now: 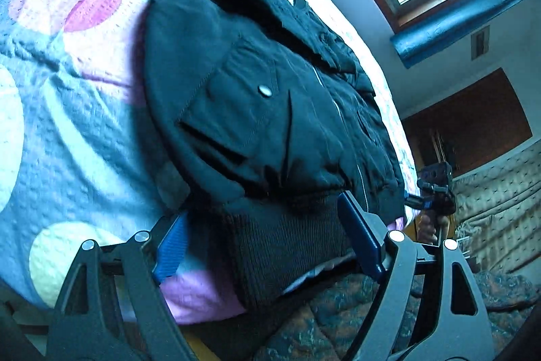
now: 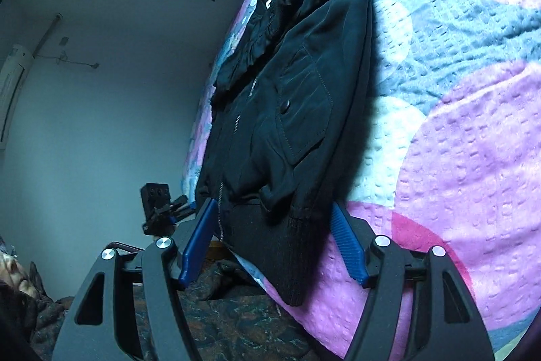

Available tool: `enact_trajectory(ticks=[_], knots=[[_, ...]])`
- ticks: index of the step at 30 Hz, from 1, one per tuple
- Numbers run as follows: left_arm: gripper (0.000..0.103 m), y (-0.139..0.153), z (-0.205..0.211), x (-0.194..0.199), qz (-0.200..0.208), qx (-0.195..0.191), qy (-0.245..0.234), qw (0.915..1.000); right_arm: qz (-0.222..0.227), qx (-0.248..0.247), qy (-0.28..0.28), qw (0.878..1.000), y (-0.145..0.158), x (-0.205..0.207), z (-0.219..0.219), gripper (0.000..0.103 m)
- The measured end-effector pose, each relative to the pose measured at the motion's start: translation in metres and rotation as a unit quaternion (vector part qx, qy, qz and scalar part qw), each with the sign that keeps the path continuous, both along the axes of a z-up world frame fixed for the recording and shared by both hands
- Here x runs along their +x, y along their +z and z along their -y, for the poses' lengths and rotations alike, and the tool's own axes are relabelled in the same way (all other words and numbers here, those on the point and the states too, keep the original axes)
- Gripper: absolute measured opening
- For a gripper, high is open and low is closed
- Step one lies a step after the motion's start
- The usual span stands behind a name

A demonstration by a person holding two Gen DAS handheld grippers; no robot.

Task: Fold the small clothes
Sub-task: 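Move both grippers to the ribbed hem of the jacket, then grasp the ribbed hem with both grippers and fold it toward the collar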

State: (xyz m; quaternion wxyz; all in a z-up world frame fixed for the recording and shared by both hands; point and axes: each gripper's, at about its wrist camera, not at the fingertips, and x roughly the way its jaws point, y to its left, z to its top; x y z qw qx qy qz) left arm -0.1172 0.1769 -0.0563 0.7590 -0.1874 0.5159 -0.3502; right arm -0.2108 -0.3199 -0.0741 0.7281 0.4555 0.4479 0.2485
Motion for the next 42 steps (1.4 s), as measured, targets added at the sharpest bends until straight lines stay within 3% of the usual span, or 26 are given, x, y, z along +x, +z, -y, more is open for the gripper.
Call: enact_trajectory(ticks=[7,9,12,15,20,23,26,28,30,33,37,42], knots=[[0.080,0.004,0.010,0.008,0.017,0.017,0.007,0.9997,0.020,0.005,-0.004,1.000,0.000,0.000,-0.004,0.067],[0.071,0.004,0.010,0.005,0.024,0.031,0.006,0.9992,0.015,0.007,0.017,1.000,0.001,-0.003,-0.008,0.067],[0.065,0.003,-0.001,0.001,0.015,0.023,-0.002,0.9996,0.007,0.028,0.076,0.997,-0.001,-0.010,-0.021,0.065],[0.063,0.001,-0.006,-0.003,0.010,0.017,-0.013,0.9997,0.013,0.016,0.064,0.998,0.000,-0.016,-0.023,0.063],[0.063,0.001,-0.004,-0.012,0.011,0.033,-0.030,0.9989,-0.003,0.061,0.033,0.998,-0.012,-0.017,-0.007,0.051],[0.063,0.005,0.006,-0.014,0.022,0.064,-0.034,0.9971,-0.001,0.039,0.038,0.999,-0.011,-0.015,-0.010,0.047],[0.044,0.008,0.014,-0.017,0.034,0.104,-0.037,0.9933,-0.006,0.001,0.046,0.999,-0.010,-0.009,-0.019,0.031],[0.035,0.010,0.017,-0.018,0.045,0.133,-0.032,0.9896,-0.018,-0.015,0.048,0.999,-0.016,-0.007,-0.023,0.014],[0.028,0.010,0.016,-0.017,0.043,0.139,-0.025,0.9890,-0.019,-0.022,0.047,0.998,-0.017,-0.006,-0.026,0.013],[0.021,0.011,0.012,-0.015,0.029,0.128,-0.011,0.9913,-0.013,-0.017,0.045,0.999,-0.017,-0.004,-0.026,0.013],[0.016,0.017,0.002,-0.012,0.016,0.090,0.000,0.9958,0.001,0.030,0.035,0.999,-0.017,-0.007,-0.020,0.012],[0.013,0.038,-0.020,0.005,-0.021,-0.047,0.025,0.9984,0.041,0.094,0.013,0.995,-0.005,-0.003,-0.012,0.012]])
